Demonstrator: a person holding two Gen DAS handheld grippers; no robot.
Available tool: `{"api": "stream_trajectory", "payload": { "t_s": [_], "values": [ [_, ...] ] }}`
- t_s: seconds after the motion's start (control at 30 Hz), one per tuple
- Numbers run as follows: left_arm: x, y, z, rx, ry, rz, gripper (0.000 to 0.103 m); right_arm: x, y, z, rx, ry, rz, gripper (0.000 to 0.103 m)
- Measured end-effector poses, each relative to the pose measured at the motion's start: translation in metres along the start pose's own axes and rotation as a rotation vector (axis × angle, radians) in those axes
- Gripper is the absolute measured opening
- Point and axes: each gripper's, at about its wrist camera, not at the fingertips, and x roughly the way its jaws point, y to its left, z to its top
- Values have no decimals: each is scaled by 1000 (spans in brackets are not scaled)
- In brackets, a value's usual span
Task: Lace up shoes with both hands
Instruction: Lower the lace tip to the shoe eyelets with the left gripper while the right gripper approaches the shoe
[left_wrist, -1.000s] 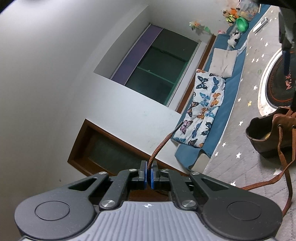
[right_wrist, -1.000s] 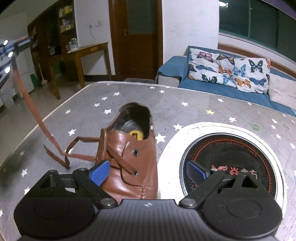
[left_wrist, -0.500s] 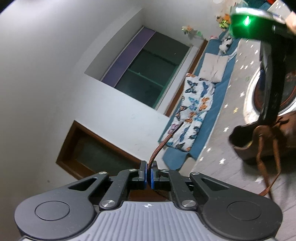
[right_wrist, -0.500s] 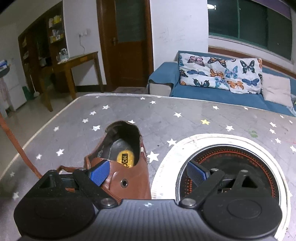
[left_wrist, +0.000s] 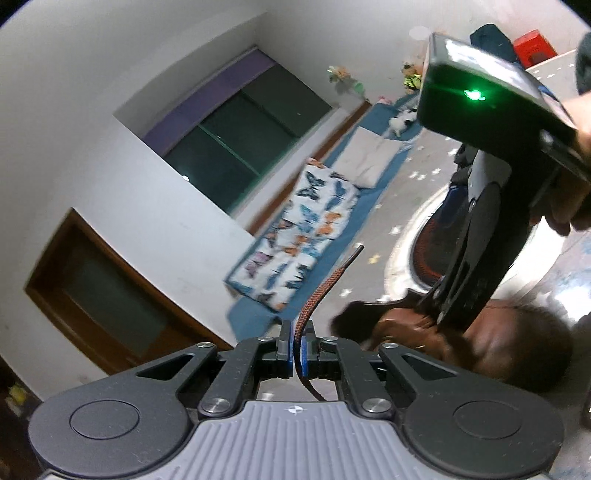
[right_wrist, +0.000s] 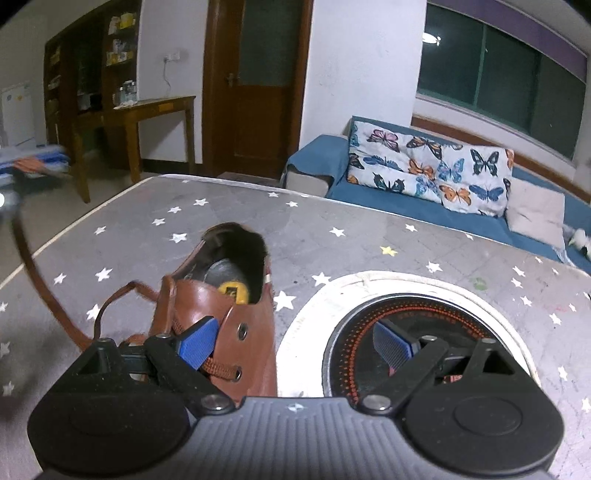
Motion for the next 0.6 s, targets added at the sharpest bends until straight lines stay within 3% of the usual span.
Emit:
{"api": "stream_trajectory", "payload": {
  "t_s": [0.1, 0.3, 0.6],
  "values": [
    [11, -7, 4, 28, 31, -28, 4, -4, 1, -9, 1, -29, -14, 93],
    [34, -22, 15, 91, 107, -91, 4, -9, -21, -16, 133, -55, 23, 92],
    [63, -47, 12, 211, 177, -106, 4, -15, -47, -30, 253, -81, 65, 92]
  ]
}}
